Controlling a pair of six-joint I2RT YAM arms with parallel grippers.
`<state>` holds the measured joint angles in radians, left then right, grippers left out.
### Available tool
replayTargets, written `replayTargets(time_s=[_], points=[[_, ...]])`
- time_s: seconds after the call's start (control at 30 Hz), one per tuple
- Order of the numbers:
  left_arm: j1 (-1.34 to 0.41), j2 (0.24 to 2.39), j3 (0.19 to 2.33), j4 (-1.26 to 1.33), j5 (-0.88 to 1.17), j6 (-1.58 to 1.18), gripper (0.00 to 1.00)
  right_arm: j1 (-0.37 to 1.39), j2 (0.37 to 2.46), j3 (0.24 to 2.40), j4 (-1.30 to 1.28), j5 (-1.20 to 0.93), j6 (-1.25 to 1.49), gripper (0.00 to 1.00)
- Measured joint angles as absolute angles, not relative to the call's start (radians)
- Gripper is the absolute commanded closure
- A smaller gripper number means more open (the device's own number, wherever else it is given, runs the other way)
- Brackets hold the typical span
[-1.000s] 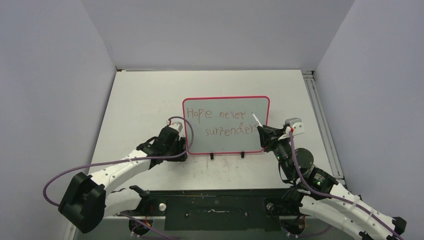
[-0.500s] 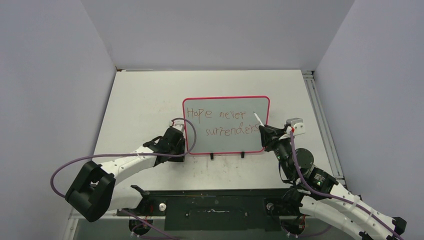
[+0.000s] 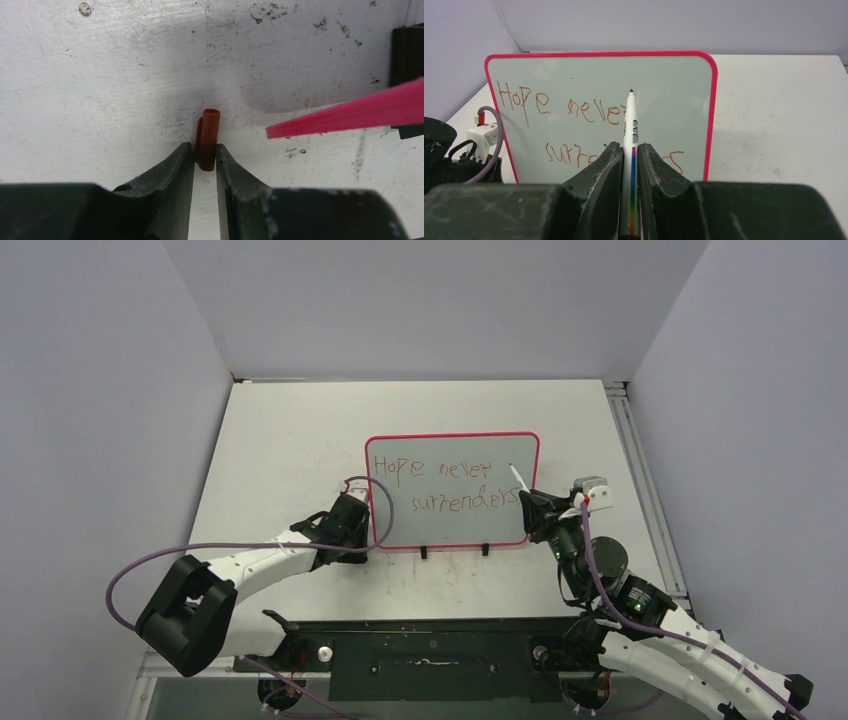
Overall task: Write a sentence on the whiteboard
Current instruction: Close the whiteboard marker at the center of the board.
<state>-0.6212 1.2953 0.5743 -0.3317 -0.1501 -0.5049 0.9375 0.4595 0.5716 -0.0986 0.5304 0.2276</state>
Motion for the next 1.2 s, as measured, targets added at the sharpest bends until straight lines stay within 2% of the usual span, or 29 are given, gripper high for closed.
replayTargets(time_s=[0.3, 0.57, 0.97, 1.2], points=[[-0.621, 1.304, 0.588, -0.326, -0.151, -0.514, 1.0, 0.937, 0.452, 0.572, -0.099, 0.535, 0.228, 0.93], [-0.621, 1.283, 0.584, -0.334, -0.152, -0.52, 1.0, 0.937, 0.445, 0.571, -0.099, 0.535, 0.228, 0.93], [-0.621, 1.139, 0.567, -0.397, -0.177, -0.539, 1.0, 0.937, 0.454, 0.571, -0.098, 0.534, 0.228, 0.93], [-0.621, 1.172, 0.567, -0.408, -0.18, -0.543, 1.0, 0.937, 0.453, 0.571, -0.099, 0.534, 0.233, 0.93]])
